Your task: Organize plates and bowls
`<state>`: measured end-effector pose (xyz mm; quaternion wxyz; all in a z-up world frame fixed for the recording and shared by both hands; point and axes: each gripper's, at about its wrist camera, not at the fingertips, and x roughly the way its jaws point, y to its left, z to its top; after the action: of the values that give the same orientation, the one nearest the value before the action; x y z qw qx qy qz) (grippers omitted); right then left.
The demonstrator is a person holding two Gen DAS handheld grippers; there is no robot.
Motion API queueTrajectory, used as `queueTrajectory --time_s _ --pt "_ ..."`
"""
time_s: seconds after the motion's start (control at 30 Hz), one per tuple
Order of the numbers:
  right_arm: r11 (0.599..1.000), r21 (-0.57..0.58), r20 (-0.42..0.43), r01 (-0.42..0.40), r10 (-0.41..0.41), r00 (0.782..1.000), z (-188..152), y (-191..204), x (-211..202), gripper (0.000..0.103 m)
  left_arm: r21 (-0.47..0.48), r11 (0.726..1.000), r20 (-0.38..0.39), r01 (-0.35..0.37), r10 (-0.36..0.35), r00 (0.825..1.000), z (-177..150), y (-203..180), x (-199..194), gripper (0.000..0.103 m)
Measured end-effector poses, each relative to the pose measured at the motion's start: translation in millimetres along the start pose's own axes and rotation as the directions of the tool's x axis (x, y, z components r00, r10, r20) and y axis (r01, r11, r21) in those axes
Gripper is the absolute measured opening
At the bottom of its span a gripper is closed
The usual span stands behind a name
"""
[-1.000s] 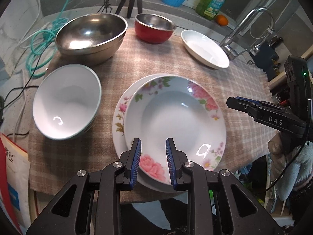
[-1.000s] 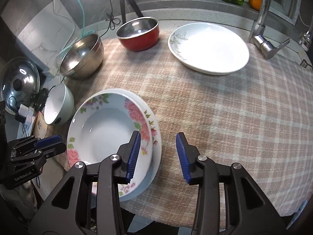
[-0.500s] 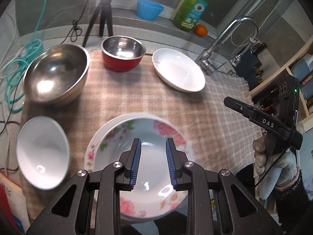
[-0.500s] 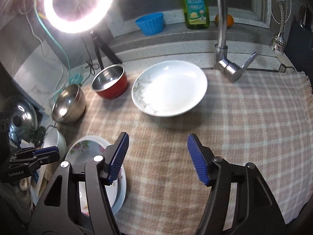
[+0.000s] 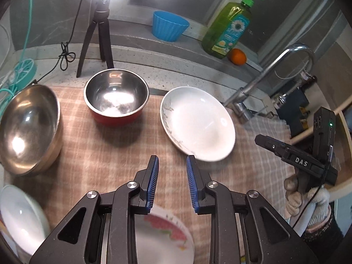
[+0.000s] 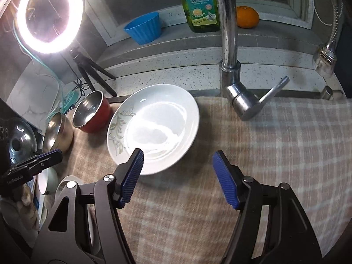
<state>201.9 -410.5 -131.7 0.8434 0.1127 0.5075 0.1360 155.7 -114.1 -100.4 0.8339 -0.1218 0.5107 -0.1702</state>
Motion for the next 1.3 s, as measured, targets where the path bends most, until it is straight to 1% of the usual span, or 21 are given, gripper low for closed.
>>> queueTrajectory --time_s 0.03,0.1,0.17,0.2,0.23,0.3,0.47,0.63,0.77,0.83,0.9,0.97,1.0,1.03,1.17,1.3 --pt "1.000 0.000 -0.006 -0.006 0.006 1.000 3 -2 5 0.055 -0.002 1.000 -0.002 -0.010 0.010 1.000 3 -1 6 0.023" --pt "1.000 0.006 -0.016 -0.012 0.013 1.000 6 -7 14 0.051 -0.003 1.000 -0.009 -0.013 0.013 1.000 9 -2 17 0.023" --pt "1.000 0.003 -0.019 -0.002 0.002 1.000 9 -9 22 0.050 -0.002 0.999 -0.017 -0.033 0.033 0.999 15 -3 30 0.023" --pt "1.000 0.001 -0.020 0.004 -0.004 1.000 11 -11 25 0.048 -0.008 0.999 -0.023 -0.040 0.040 0.999 19 -2 37 0.023" --pt "1.000 0.001 -0.023 0.007 -0.007 1.000 12 -12 29 0.043 -0.013 0.999 -0.027 -0.041 0.040 0.999 21 -2 41 0.023" --pt "1.000 0.004 -0.032 0.003 -0.003 0.999 15 -15 36 0.038 -0.021 0.998 -0.033 -0.055 0.054 0.998 26 -1 52 0.023" --pt "1.000 0.013 -0.047 -0.008 0.009 0.999 22 -23 48 0.035 -0.007 0.997 -0.052 -0.073 0.072 0.996 35 -2 69 0.023" --pt "1.000 0.008 -0.061 -0.007 0.008 0.998 25 -24 59 0.029 -0.018 0.997 -0.071 -0.077 0.075 0.995 40 1 82 0.023" --pt "1.000 0.015 -0.073 -0.010 0.011 0.997 28 -26 67 0.028 -0.019 0.997 -0.085 -0.078 0.076 0.994 42 1 89 0.023" --pt "1.000 0.019 -0.078 -0.011 0.013 0.997 29 -28 71 0.024 -0.016 0.997 -0.089 -0.081 0.079 0.993 42 1 92 0.023" --pt "1.000 0.021 -0.083 -0.015 0.016 0.996 31 -28 75 0.022 -0.019 0.996 -0.093 -0.085 0.082 0.992 44 3 95 0.023" --pt "1.000 0.023 -0.087 -0.020 0.022 0.996 32 -28 79 0.022 -0.024 0.996 -0.103 -0.085 0.082 0.991 45 6 99 0.023" --pt "0.999 0.023 -0.090 -0.022 0.024 0.996 33 -28 82 0.019 -0.031 0.996 -0.110 -0.082 0.078 0.991 46 8 101 0.023" --pt "0.999 0.023 -0.093 -0.027 0.029 0.995 33 -28 83 0.014 -0.037 0.996 -0.115 -0.079 0.074 0.991 46 9 102 0.023" --pt "0.999 0.021 -0.104 -0.033 0.035 0.994 32 -29 87 0.013 -0.049 0.996 -0.124 -0.078 0.071 0.990 49 15 106 0.022" --pt "0.999 0.032 -0.115 -0.040 0.043 0.992 34 -32 93 0.010 -0.041 0.997 -0.129 -0.070 0.064 0.990 50 13 109 0.020"
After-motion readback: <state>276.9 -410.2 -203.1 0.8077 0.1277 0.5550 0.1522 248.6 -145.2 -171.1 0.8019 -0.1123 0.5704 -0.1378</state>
